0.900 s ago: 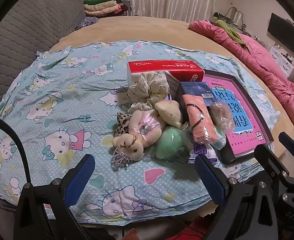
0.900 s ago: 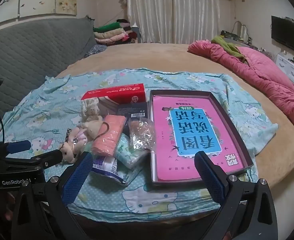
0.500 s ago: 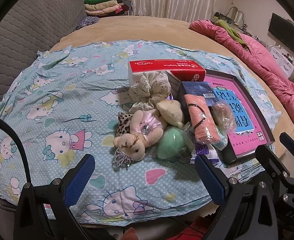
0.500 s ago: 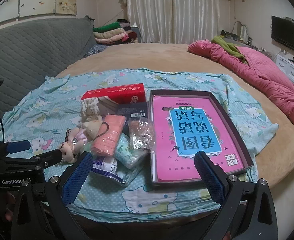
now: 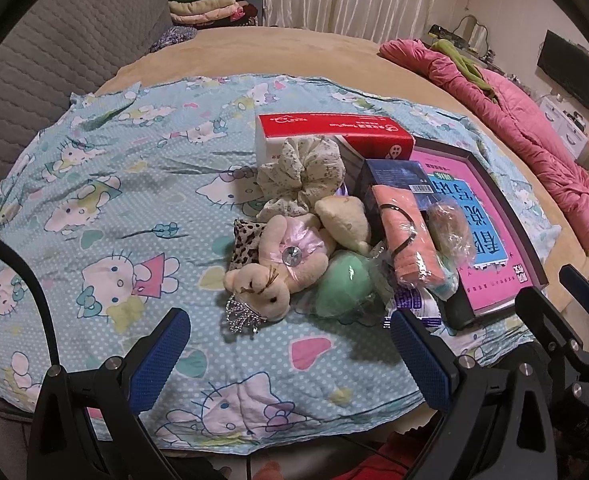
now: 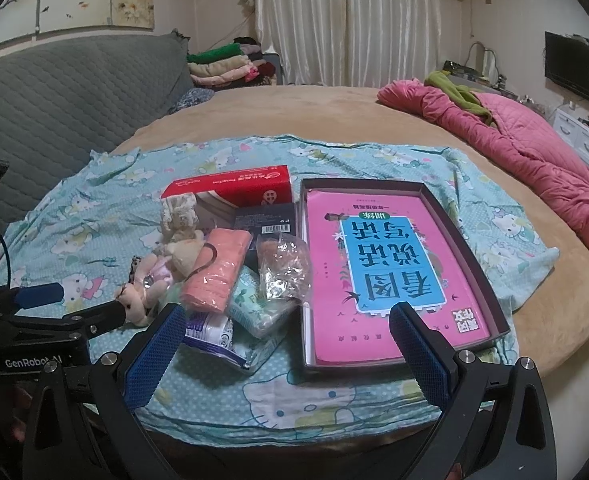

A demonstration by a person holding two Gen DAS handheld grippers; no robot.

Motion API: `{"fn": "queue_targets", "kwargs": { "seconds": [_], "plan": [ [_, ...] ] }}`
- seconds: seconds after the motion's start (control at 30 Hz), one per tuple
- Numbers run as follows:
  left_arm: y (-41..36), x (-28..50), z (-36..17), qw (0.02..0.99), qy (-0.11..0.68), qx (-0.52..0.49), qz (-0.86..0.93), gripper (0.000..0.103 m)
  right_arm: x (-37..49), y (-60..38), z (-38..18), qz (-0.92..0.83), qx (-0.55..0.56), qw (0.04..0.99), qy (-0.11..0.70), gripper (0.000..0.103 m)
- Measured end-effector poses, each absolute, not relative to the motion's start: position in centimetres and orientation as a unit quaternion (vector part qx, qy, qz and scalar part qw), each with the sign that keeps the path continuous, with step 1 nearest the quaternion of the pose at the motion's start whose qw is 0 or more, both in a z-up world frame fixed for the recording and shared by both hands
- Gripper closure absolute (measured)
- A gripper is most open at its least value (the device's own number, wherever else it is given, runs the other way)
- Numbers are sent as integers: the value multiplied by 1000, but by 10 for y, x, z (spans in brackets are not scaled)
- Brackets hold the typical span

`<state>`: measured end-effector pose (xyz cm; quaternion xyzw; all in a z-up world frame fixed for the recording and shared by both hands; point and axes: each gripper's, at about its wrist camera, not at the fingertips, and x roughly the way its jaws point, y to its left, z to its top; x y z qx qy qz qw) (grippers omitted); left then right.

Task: Organize soft objects
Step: 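Move left tool toward the beige teddy bear while right tool approaches the clear plastic bag, then close left tool on the teddy bear while right tool grasps the clear plastic bag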

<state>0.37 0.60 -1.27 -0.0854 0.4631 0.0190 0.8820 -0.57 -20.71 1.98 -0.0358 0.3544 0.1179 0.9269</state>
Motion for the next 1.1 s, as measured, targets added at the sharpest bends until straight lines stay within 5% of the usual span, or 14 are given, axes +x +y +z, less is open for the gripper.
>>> {"fn": "queue_targets", "kwargs": {
  "seconds": [0.57, 0.93, 1.1],
  "plan": [
    [42, 25, -34, 873, 466, -143, -16, 3, 23, -218, 12, 103, -20, 927, 361, 2],
    [36, 59, -59, 845, 516, -121, -62, 35, 55, -218, -4, 102, -29, 920, 378, 2],
    [40, 61, -68, 838, 530, -111, -64, 39, 64, -222, -8, 102, -32, 919, 379, 2]
  ]
}}
